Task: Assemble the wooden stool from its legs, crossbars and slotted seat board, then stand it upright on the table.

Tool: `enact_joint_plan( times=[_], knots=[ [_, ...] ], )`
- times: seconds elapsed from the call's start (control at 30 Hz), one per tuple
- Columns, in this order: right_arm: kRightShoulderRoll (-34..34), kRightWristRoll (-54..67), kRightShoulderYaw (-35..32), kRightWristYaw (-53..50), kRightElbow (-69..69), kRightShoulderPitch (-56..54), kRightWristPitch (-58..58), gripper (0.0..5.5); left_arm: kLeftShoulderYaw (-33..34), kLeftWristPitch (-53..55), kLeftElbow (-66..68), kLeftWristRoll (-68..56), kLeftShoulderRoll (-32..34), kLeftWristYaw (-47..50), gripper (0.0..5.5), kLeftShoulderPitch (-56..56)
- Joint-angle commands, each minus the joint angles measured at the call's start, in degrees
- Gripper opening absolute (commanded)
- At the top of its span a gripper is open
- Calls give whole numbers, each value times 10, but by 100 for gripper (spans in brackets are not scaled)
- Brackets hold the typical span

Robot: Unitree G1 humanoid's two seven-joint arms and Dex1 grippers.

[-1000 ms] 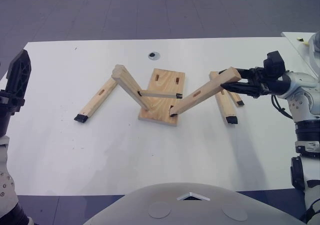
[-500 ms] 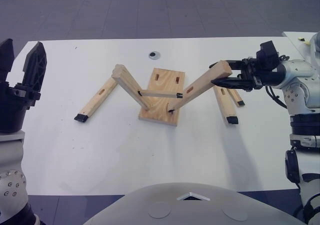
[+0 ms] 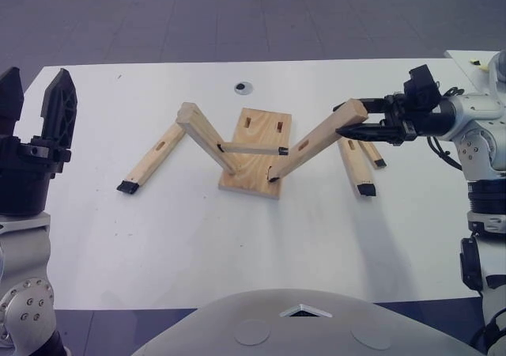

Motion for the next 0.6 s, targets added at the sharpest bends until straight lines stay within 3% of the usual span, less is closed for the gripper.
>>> enact_joint_plan(
  times=[0.03,0.6],
  knots=[
    [-14,-38,18,-11,19,-23,-4,202,6,-21,9,8,-17,-16,349,20],
    [2,-124,77,43,150,-179,-73,202,-43,-47,-9,43,-51,12,349,19]
  ],
)
